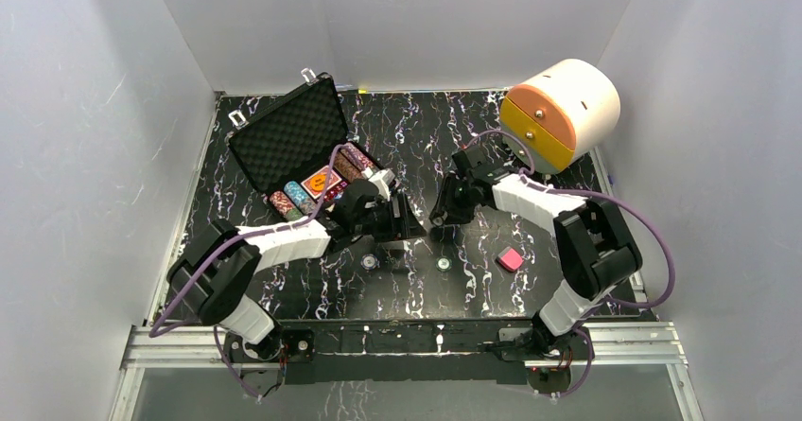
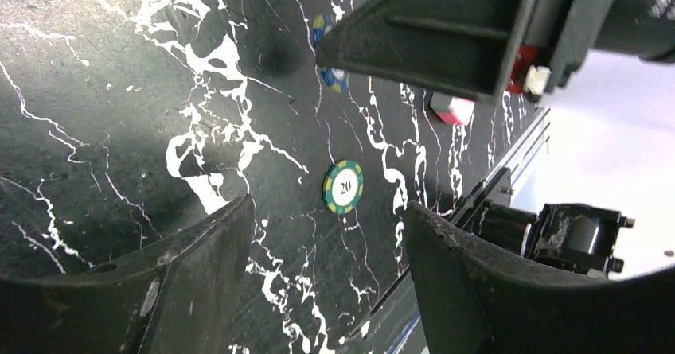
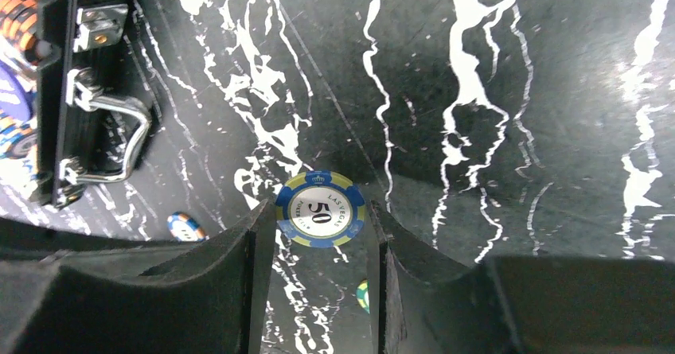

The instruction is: Pack up texas hold em set

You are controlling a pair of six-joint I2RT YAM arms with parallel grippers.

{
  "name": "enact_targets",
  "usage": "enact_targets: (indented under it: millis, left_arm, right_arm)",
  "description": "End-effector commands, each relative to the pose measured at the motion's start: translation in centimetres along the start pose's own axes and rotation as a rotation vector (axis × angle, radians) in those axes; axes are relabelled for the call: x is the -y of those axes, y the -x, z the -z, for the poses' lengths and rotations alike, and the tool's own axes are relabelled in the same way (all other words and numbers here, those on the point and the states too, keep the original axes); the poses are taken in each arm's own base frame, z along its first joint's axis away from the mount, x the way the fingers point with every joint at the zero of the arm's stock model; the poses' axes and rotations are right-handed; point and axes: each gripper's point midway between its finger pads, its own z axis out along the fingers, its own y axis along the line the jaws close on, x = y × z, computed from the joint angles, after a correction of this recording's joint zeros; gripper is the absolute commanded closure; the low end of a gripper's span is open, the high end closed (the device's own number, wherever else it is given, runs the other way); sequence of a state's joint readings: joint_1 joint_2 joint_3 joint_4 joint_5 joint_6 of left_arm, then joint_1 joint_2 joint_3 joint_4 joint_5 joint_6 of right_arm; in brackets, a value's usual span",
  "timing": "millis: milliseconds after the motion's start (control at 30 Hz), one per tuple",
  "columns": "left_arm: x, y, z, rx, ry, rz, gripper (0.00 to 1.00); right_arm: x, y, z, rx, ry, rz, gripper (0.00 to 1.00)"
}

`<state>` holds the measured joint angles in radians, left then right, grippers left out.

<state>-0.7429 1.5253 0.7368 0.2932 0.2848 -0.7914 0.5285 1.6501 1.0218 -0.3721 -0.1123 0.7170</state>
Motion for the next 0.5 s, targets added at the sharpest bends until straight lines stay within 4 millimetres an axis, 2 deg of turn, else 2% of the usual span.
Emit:
enact_targets:
  millis: [0,133,233,467]
  left_arm:
    - [1.9,2.0,-1.1,0.114,-0.085,0.040,0.33]
    - [1.2,1.6,-2.2,0.106,-0.054,0.068,0.29]
    - [0.7,1.5,-2.7,0.111,-0.035,0.080,0.30]
    - [0.1,1.3,-3.2,0.122,-0.022,0.090,0.48]
  right_arm:
    - [-3.1,0.4,1.0,0.034,0.159,-0.090,0.55]
    - [-4.1,-0.6,1.3,0.004,0.231,-0.148,0.55]
    - [-4.7,-1.2,1.4,-0.025,0.277,-0.193,0.55]
    - [-5.2,-2.4,1.3,-0.079,0.328,-0.262,0.55]
